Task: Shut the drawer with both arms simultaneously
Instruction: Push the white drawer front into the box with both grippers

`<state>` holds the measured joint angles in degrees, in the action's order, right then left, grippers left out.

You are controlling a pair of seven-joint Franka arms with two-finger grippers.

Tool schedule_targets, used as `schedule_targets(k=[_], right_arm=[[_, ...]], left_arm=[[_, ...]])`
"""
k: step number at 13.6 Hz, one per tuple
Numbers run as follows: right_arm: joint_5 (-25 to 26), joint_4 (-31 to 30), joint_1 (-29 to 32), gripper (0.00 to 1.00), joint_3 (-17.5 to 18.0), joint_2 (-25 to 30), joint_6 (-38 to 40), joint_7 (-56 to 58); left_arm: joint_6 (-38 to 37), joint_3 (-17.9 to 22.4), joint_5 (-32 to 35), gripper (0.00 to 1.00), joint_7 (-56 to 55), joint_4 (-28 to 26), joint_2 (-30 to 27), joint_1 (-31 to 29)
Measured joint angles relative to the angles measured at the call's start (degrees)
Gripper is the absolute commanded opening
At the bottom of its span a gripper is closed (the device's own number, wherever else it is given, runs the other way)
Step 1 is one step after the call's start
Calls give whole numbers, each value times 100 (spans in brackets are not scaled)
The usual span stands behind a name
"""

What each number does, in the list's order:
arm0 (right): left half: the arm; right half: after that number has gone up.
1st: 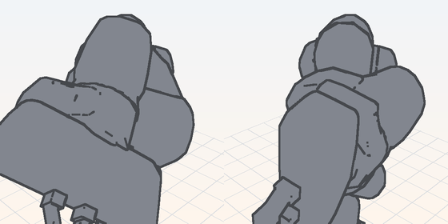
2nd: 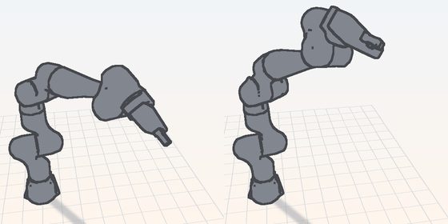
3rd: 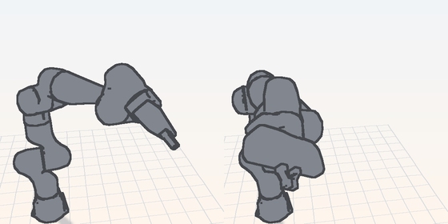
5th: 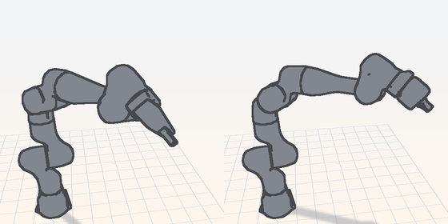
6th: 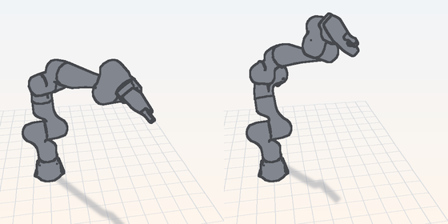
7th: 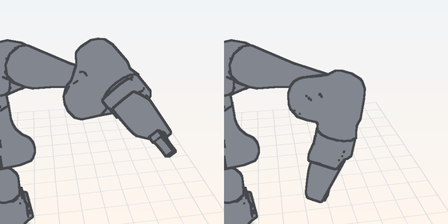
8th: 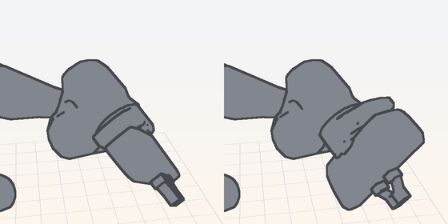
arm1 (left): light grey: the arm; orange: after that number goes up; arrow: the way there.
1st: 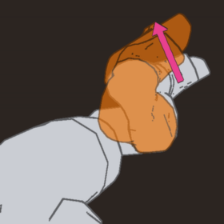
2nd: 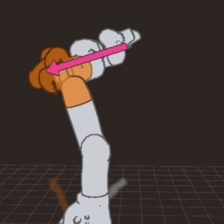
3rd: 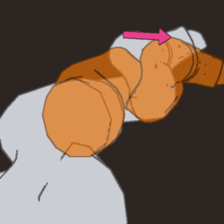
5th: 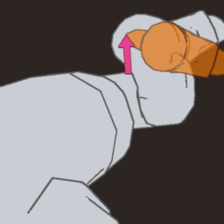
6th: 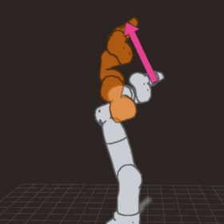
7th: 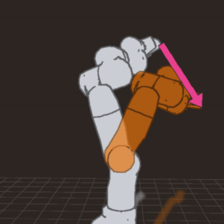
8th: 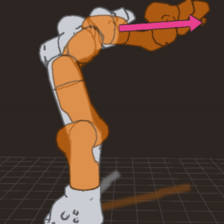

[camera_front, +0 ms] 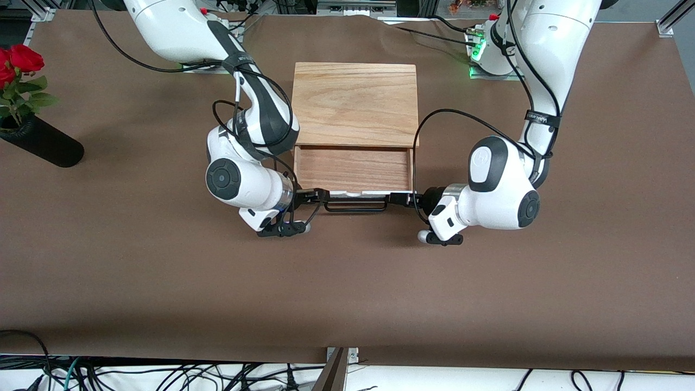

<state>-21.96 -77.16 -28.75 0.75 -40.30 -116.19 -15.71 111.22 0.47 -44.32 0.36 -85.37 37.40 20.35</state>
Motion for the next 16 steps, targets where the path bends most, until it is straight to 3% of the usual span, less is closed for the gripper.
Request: schedule_targets(k=[11,16], right_arm=[[0,32,-15,100,95,10,782,0],[0,32,-54,100,182,9,1203,1]], left_arm=[[17,-98,0,100,0,-313,3,44],[-8,-363,251,100,9,-562,-77,80]])
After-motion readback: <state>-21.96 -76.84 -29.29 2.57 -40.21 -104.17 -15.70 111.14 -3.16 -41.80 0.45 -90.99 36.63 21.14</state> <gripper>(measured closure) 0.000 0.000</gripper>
